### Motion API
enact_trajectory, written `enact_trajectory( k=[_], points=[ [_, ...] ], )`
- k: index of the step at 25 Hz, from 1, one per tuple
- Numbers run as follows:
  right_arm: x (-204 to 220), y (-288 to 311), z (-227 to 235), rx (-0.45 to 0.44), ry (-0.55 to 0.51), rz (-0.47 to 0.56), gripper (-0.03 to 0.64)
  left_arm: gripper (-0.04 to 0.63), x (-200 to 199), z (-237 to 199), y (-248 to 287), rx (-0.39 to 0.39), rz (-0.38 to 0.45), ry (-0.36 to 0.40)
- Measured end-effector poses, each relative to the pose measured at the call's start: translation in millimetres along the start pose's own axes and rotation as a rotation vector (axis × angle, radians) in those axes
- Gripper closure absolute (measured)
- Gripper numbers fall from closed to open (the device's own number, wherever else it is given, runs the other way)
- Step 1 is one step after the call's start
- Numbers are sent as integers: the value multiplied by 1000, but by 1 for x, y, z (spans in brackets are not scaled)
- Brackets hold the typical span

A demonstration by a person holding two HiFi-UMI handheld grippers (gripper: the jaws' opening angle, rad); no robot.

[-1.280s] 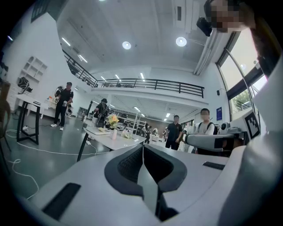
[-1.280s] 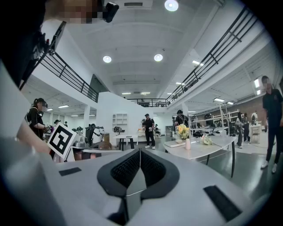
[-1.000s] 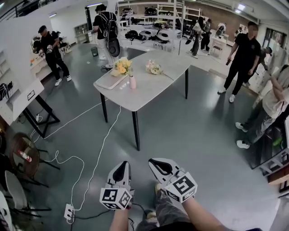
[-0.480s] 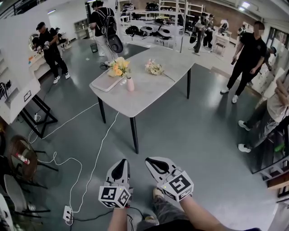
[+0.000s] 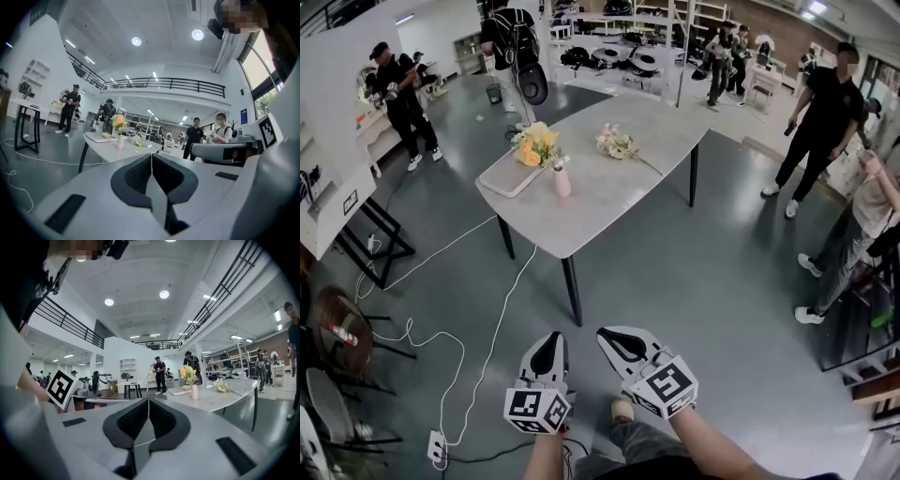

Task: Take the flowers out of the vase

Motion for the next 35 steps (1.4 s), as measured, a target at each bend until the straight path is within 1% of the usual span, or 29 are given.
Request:
enact_trajectory(
  k=[8, 17, 24, 35],
  points=[
    [-5, 10, 32, -17, 2, 11, 592, 574, -6, 8, 35, 5, 3, 4],
    [-9, 24, 58, -21, -1, 16, 592, 574, -14, 4, 67, 11, 6, 4],
    [-16, 43, 86, -7, -4, 14, 592, 574, -24, -4, 102, 32, 10, 6],
    [-28, 98, 147, 1, 5, 6, 592, 574, -46, -36, 181, 59, -1, 9]
  ],
)
Point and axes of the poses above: the fingertips, and each gripper's own axes: y forward along the fingers, z to its right, x out of its underside, the point moved 5 cm from there along -y, backward along the fingers, and after that the axes turned 4 degrees about -z, right-handed, at the moved point
